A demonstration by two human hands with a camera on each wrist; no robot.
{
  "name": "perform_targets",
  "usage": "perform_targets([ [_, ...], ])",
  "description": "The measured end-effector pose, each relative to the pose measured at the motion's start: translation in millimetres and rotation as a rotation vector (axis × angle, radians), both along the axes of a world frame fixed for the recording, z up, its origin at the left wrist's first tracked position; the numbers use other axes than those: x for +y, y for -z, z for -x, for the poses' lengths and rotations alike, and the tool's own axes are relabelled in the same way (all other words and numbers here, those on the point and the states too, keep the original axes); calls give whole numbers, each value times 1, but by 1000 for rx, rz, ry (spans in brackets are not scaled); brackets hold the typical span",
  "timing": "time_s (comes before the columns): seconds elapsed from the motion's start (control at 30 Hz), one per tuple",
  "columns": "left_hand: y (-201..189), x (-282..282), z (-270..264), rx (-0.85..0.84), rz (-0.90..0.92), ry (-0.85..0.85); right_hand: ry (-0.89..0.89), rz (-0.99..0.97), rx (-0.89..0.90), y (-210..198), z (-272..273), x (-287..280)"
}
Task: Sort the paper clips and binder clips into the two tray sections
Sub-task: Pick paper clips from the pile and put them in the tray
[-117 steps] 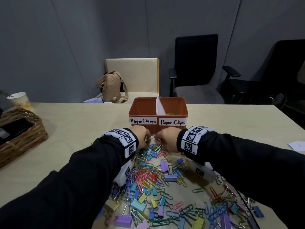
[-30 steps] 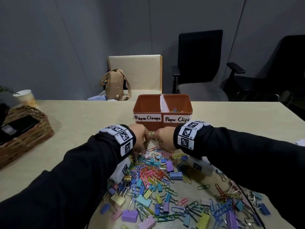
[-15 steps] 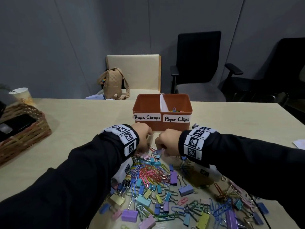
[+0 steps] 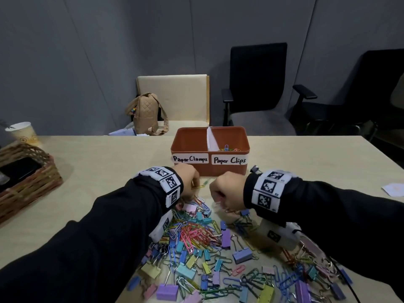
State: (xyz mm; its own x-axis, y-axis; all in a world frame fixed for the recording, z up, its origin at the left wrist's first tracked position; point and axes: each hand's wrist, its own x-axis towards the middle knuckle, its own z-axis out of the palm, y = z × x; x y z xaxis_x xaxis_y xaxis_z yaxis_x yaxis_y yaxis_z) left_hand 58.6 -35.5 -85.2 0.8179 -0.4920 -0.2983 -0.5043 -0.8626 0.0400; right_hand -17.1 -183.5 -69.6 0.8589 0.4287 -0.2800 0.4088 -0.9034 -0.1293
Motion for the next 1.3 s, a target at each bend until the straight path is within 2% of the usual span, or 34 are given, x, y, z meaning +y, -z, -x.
perform_targets([
  [0.23, -2, -15, 7, 84, 63, 87, 301, -462, -12, -42, -14, -35],
  [0.37, -2, -19, 11, 102, 60, 105, 504, -713, -273, -53, -41, -47],
  [0.47, -2, -21, 11, 87, 29, 124, 609, -776, -421, -57, -63, -50],
  [0.6, -1, -18, 12, 90, 69, 116, 581, -593, -461, -50, -72, -49],
  [0.7, -1, -15, 12, 106, 40, 125, 404, -513, -490, -43, -52, -40],
  [0.77, -1, -15, 12, 102, 20, 150, 248, -322, -355, -33, -37, -35],
  [0.83, -2, -16, 13, 85, 10, 178, 132, -76, -131, -19, -26, -29],
  [0.93, -4, -18, 15, 91, 52, 193, 80, 162, 46, 4, -21, -28],
  [1.07, -4, -20, 18, 86, 90, 182, 81, 236, 74, 14, -22, -29],
  [1.3, -2, -26, 20, 63, 56, 178, 29, 182, 21, 14, -11, -25],
])
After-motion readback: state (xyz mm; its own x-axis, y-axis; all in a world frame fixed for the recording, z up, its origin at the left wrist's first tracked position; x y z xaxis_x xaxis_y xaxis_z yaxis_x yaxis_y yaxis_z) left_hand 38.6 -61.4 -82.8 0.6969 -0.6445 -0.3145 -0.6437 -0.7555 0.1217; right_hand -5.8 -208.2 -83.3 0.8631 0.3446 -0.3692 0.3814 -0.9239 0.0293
